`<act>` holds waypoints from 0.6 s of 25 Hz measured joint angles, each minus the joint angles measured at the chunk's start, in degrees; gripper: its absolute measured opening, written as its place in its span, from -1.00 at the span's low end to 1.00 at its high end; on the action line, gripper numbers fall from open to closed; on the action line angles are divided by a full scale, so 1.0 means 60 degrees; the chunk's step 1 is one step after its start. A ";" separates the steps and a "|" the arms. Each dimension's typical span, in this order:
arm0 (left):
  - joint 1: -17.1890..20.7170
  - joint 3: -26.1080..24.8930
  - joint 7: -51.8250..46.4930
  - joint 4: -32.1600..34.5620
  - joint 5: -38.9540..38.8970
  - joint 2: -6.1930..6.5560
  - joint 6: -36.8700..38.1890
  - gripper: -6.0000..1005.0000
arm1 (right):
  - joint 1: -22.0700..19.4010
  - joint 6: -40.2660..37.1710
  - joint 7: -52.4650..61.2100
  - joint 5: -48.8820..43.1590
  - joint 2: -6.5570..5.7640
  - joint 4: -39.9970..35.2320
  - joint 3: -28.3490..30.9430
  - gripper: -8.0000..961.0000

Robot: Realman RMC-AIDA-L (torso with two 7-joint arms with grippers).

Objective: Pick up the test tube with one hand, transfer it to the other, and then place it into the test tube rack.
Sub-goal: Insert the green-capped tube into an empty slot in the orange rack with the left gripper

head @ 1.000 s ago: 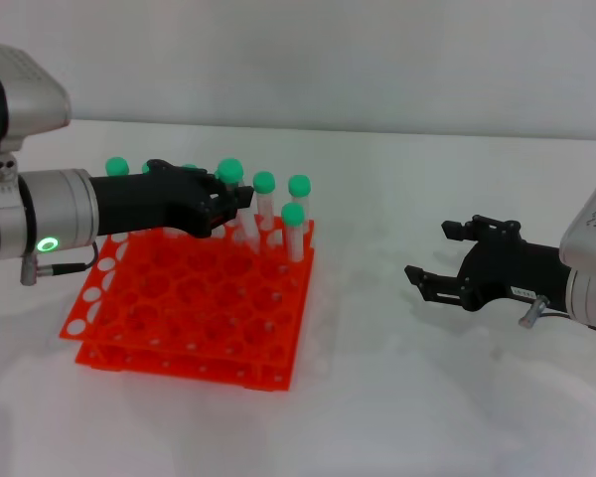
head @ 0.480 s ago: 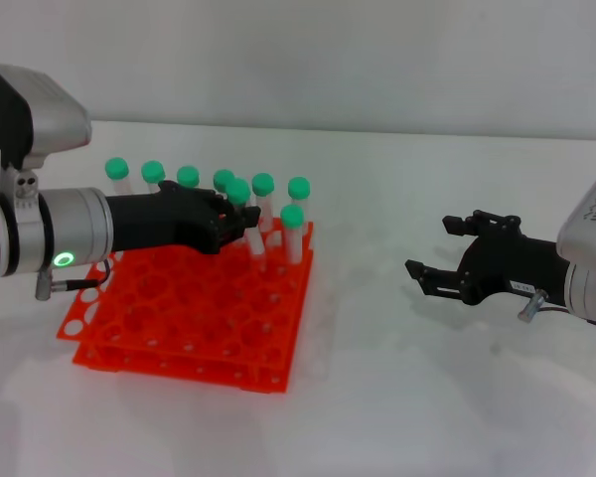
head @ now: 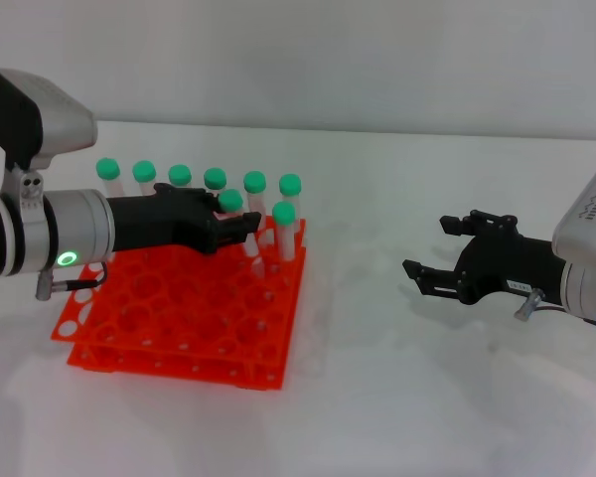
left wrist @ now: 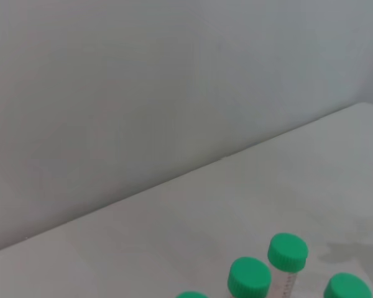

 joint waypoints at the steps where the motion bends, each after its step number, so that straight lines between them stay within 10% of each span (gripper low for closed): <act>1: 0.0000 0.0000 -0.0001 0.0034 -0.0005 0.0001 -0.0018 -0.18 | 0.0000 0.0000 0.0000 0.0000 0.0000 0.0000 0.0000 0.61; 9: 0.0335 -0.0010 -0.0115 0.0794 -0.0270 -0.0001 -0.0821 0.34 | -0.0027 0.0000 -0.0004 -0.0001 0.0000 -0.0018 0.0026 0.61; 15: 0.1855 -0.0084 -0.0015 0.2010 -0.1477 0.0024 -0.2077 0.68 | -0.0201 0.0082 -0.0010 0.0019 -0.0010 -0.0164 0.0191 0.61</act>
